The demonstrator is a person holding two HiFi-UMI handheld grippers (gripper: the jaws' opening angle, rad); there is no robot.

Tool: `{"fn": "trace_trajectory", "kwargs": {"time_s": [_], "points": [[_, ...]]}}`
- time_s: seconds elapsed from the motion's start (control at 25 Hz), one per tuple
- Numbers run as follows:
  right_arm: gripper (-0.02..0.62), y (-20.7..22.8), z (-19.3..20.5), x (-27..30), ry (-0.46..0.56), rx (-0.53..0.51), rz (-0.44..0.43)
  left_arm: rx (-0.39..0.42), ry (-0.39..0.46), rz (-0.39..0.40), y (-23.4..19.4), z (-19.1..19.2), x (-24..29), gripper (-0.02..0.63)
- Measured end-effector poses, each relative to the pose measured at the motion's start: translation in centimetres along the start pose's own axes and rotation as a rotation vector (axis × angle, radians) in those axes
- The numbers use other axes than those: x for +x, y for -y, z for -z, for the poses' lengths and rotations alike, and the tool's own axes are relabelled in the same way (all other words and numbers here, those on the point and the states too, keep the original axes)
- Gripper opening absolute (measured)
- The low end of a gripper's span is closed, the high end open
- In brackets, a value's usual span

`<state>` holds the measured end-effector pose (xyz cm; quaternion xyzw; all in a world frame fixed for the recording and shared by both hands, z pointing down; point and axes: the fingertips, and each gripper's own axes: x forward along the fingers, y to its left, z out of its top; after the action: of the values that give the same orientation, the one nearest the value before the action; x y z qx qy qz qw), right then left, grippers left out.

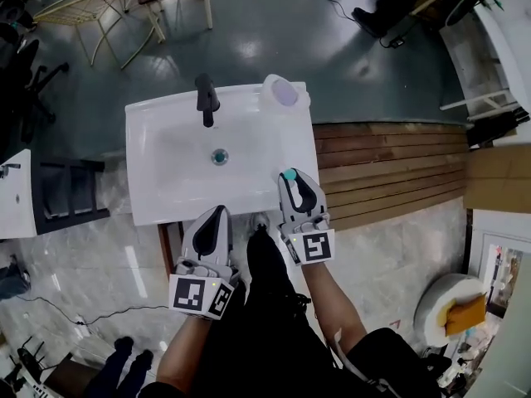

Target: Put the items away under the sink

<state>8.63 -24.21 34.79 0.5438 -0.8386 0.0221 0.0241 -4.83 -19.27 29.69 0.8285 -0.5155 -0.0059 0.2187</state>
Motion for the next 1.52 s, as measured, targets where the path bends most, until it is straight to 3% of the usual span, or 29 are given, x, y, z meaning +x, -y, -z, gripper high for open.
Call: {"fn": "trace_trajectory", "kwargs": {"time_s": [0.52, 1.0, 1.52], "points": [[0.104, -7.0, -2.7, -5.0, 0.009, -0.001, -0.006, -0.003, 0.064, -0.034, -1.5, -1.0, -10.1, 0.006], [0.103, -13.6, -4.9, -11.0, 0.047, 0.010, 0.040, 0.016, 0.093, 0.014, -1.9, -1.3, -19.1, 0.006], [0.103, -16.9, -6.1, -16.3, 0.060, 0.016, -0.007, 0.015, 0.113, -0.016, -0.6, 0.1, -23.7, 0.006]]}}
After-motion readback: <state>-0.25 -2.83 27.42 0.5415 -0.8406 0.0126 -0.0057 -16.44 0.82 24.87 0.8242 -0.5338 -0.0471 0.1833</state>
